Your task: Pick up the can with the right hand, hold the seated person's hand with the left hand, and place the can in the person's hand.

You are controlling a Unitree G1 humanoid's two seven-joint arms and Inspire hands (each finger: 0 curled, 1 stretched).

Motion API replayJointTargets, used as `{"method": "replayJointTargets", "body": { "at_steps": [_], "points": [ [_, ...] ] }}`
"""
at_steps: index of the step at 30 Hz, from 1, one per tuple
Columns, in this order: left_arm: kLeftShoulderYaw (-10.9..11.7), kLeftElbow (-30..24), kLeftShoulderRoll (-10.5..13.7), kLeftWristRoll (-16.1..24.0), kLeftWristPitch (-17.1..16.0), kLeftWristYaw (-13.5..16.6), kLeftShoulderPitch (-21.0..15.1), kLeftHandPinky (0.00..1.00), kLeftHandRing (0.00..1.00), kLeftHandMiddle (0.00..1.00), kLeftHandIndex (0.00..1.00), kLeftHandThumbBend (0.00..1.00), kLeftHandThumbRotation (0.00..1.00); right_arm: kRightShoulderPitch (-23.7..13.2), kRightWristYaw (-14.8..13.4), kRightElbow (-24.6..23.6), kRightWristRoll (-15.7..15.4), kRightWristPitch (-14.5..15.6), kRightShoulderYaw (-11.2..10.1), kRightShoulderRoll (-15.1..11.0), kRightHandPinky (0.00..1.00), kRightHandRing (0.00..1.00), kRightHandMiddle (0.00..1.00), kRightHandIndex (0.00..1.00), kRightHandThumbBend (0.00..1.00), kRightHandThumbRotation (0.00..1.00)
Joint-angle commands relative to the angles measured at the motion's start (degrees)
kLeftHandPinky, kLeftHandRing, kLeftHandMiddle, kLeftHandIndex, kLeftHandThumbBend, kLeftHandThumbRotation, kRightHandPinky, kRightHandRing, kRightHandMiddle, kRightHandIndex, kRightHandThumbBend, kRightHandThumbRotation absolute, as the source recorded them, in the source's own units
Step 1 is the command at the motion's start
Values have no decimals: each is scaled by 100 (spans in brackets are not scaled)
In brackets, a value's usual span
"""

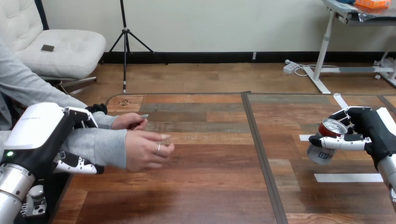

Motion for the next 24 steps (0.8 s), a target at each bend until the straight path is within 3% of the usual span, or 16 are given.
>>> {"method": "replayJointTargets", "body": {
  "at_steps": [1,9,20,24],
  "points": [
    [327,-457,-41,-129,-206,386,-396,19,23,31,41,98,0,-470,-104,-323,30,-142,-52,-136,30,35,41,44,85,0],
    [394,-621,-138,-123,-138,444,-338,17,21,29,40,97,0,-458,-5,-323,98,-247,-83,-109,24,30,39,43,85,0],
    [435,-761,-238,-70,-144,614,-295,15,19,28,40,98,0,-474,123,-296,168,-224,-111,-76,28,33,40,43,85,0],
    [444,-857,-290,-49,-66,639,-257,17,21,29,40,97,0,-478,-9,-312,75,-161,-53,-74,29,33,40,43,86,0]
  ]
}}
